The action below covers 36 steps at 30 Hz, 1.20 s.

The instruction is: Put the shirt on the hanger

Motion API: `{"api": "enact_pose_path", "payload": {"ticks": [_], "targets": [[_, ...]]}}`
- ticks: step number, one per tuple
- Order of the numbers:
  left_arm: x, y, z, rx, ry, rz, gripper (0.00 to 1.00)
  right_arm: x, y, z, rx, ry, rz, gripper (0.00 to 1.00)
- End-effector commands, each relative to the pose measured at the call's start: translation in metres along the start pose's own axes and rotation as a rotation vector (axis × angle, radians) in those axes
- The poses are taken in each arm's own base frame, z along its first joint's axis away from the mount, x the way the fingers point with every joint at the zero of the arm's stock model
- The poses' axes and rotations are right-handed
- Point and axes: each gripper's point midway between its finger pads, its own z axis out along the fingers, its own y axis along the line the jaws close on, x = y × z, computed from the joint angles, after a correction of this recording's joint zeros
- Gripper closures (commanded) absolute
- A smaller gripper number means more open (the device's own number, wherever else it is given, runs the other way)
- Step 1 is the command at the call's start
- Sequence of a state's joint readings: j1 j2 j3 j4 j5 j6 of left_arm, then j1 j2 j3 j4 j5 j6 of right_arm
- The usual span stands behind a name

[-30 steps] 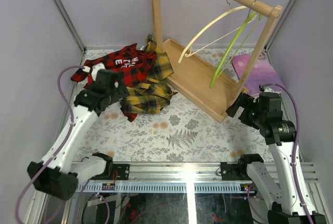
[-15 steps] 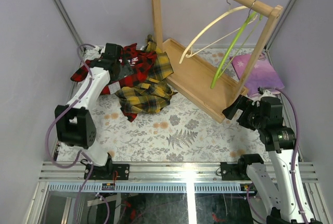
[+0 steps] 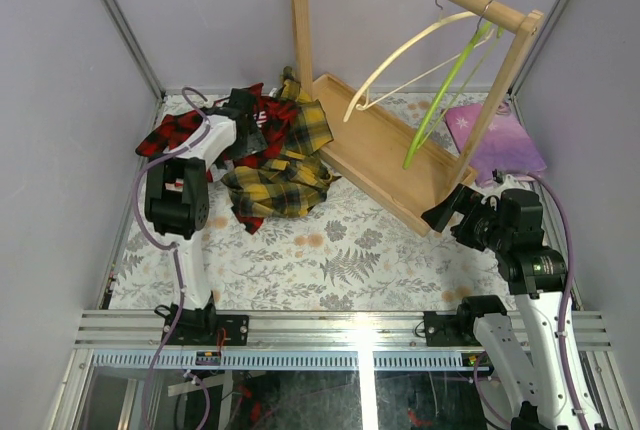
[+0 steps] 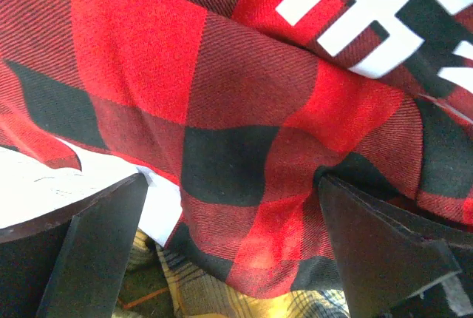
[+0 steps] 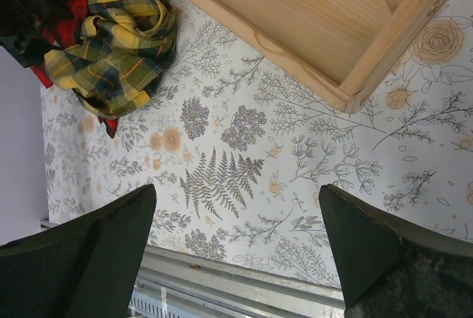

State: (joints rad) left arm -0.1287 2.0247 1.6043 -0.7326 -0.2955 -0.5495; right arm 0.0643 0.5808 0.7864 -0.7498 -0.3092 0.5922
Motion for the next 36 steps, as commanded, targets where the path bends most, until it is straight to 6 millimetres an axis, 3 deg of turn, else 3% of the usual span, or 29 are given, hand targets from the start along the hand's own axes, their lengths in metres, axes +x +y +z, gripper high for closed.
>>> {"api": "enact_pose_path", "payload": {"ticks": [1,7,9,17,21,26,31,36], "targets": [[0.016,0.008,0.023,-0.054,0.043,-0.033,0.00,0.001,0.009,0.001,-0.053,0.010,0.005,0.01],[0.033,0.008,0.044,-0.060,0.067,-0.053,0.01,0.001,0.010,0.000,-0.057,0.009,0.007,0.01],[0.035,0.008,0.048,-0.053,0.063,-0.058,0.09,0.002,0.009,0.000,-0.053,0.010,0.008,0.01],[0.041,0.010,0.047,0.020,0.054,-0.108,0.57,0.005,0.007,-0.002,-0.048,0.009,0.015,0.01],[0.041,0.024,0.040,0.030,0.049,-0.147,1.00,0.005,0.006,-0.003,-0.044,0.007,0.014,0.01],[0.030,0.044,0.009,0.026,-0.008,-0.182,1.00,0.003,0.007,-0.003,-0.042,0.002,0.011,0.00],[0.016,0.057,-0.042,0.056,-0.087,-0.212,1.00,0.000,0.008,-0.004,-0.042,-0.003,0.005,0.00],[0.017,0.073,-0.096,0.110,-0.152,-0.222,1.00,-0.001,0.010,-0.005,-0.047,-0.007,0.004,0.00]]}}
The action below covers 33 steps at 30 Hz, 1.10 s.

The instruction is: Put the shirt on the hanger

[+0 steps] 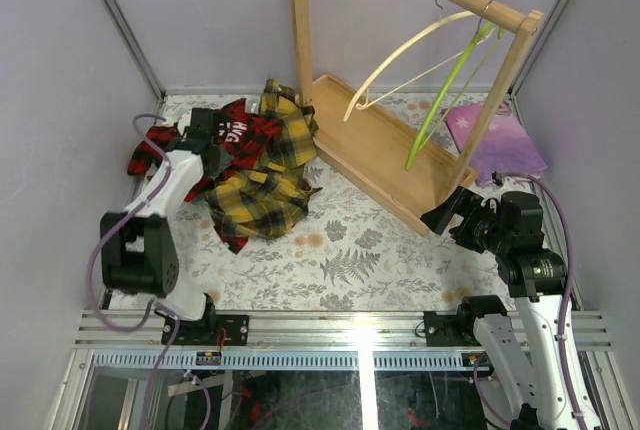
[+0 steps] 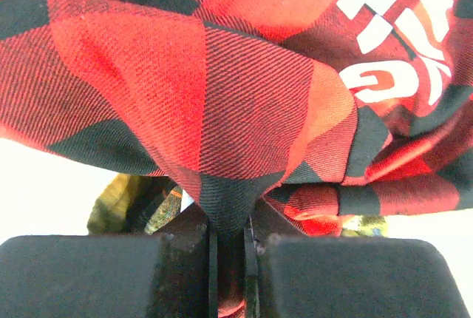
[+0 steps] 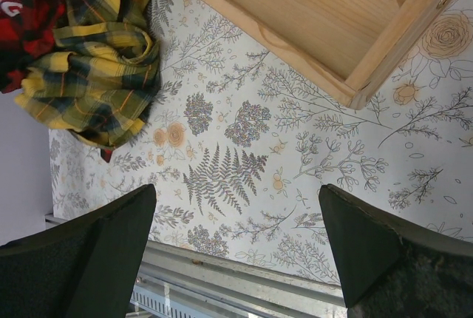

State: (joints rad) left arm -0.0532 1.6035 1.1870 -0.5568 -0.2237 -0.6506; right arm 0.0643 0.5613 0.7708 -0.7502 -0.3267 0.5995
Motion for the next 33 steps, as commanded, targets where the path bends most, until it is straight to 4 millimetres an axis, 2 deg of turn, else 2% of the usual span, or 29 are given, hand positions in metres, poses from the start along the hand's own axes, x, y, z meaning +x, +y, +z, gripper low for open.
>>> {"api": "enact_pose_path", "payload": {"ticks": [1,5,10,17,24,30,31,33], "targets": [[-0.007,0.021,-0.051,0.009,-0.062,-0.011,1.00,-0.005,0.009,-0.004,-0.031,-0.011,-0.002,0.00],[0.004,0.029,-0.095,0.089,-0.079,-0.010,1.00,-0.005,0.010,-0.005,-0.036,-0.013,-0.001,0.00],[0.031,0.034,-0.141,0.176,-0.085,0.007,1.00,-0.005,0.010,-0.007,-0.035,-0.016,-0.004,0.00],[0.076,0.001,-0.202,0.416,-0.084,0.152,1.00,-0.007,0.014,-0.013,-0.050,-0.033,-0.019,0.00],[0.137,-0.030,-0.228,0.610,0.020,0.314,1.00,-0.010,0.019,-0.022,-0.074,-0.075,-0.037,0.00],[0.194,-0.066,-0.248,0.749,0.075,0.440,1.00,-0.009,0.020,-0.023,-0.086,-0.089,-0.032,0.00],[0.199,-0.070,-0.248,0.749,0.074,0.463,1.00,-0.008,0.020,-0.023,-0.086,-0.087,-0.031,0.01],[0.197,-0.075,-0.243,0.720,0.047,0.481,0.94,-0.006,0.017,-0.021,-0.077,-0.078,-0.028,0.01]]}}
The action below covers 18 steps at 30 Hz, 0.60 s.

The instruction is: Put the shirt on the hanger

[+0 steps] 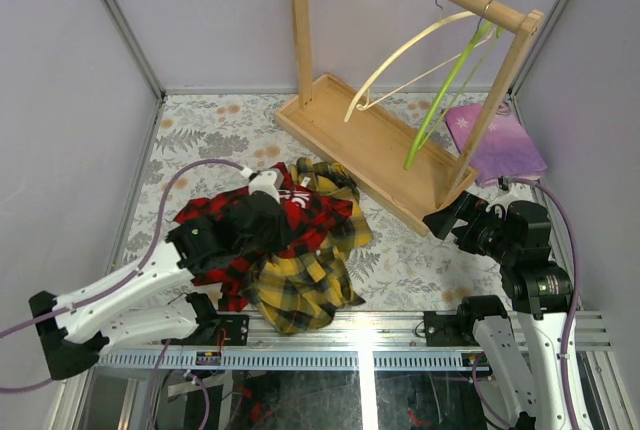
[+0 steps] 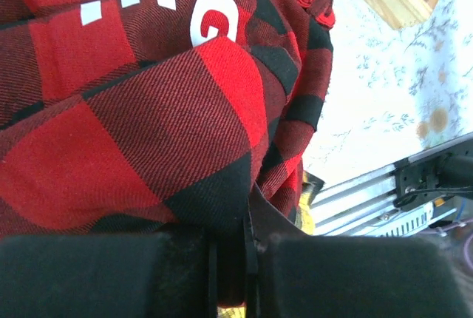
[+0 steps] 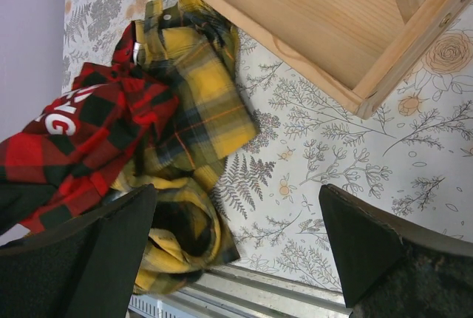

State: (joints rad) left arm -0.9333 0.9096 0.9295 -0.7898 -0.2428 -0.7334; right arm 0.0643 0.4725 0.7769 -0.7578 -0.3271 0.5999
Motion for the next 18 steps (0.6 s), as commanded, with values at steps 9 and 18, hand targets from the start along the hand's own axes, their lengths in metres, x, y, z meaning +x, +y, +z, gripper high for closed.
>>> {"api": "enact_pose_path", "payload": {"ticks": [9,18], "targets": [[-0.088,0.007,-0.014,-0.083,-0.294,-0.057,0.33,-0.012,-0.017,-0.006,0.125,-0.056,0.035,0.01],[-0.167,0.051,0.010,-0.127,-0.344,-0.067,0.25,-0.036,-0.025,0.009,0.197,-0.107,0.073,0.01]]}}
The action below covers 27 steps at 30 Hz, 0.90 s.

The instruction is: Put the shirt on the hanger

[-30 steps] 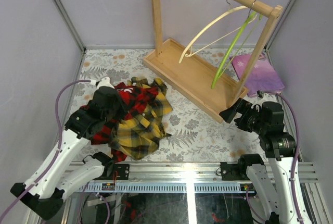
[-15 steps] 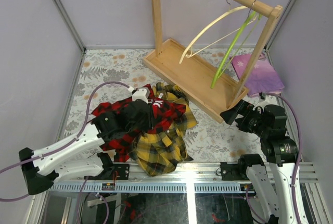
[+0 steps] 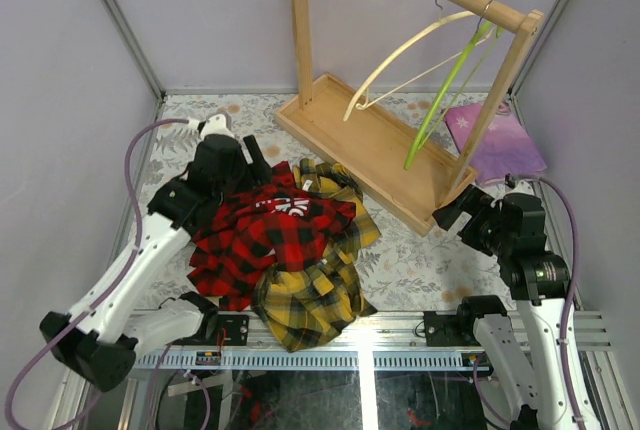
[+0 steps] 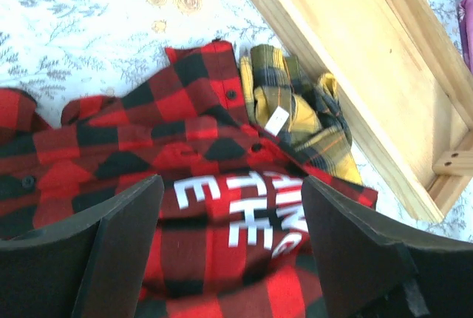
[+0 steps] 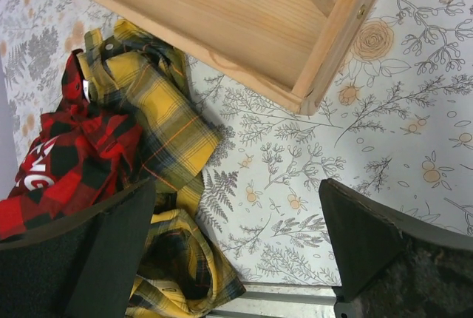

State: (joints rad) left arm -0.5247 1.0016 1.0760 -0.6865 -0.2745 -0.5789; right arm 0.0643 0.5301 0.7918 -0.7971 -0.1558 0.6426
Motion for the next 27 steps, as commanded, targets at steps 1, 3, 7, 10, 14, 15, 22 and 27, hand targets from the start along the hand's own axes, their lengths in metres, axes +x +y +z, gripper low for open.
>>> {"api": "enact_pose_path", "payload": {"ticks": [1,3,7,10,14,15,22,27], "targets": [[-0.042,-0.022,0.025,0.093,-0.057,0.053,0.25,-0.030,0.007,0.005,0.022,-0.083,0.017,0.01],[-0.051,-0.022,0.038,0.092,-0.049,0.038,0.25,-0.038,0.004,0.012,0.046,-0.106,0.010,0.01],[-0.052,-0.030,0.048,0.138,-0.005,0.011,0.28,-0.062,0.009,0.026,0.014,-0.212,-0.037,0.00],[-0.040,-0.025,0.046,0.147,0.013,0.017,0.29,-0.082,0.017,0.035,-0.034,-0.317,-0.056,0.01],[-0.026,-0.007,0.032,0.115,0.012,0.040,0.29,-0.106,0.016,0.046,-0.042,-0.447,-0.040,0.01],[-0.023,-0.002,0.028,0.108,0.014,0.047,0.29,-0.112,0.015,0.047,-0.039,-0.486,-0.039,0.00],[-0.008,0.023,-0.001,0.060,0.008,0.101,0.29,-0.142,0.012,0.042,-0.085,-0.756,-0.085,0.03],[-0.007,0.034,-0.014,0.026,-0.005,0.121,0.29,-0.150,0.022,0.049,-0.100,-0.775,-0.201,0.03]]}}
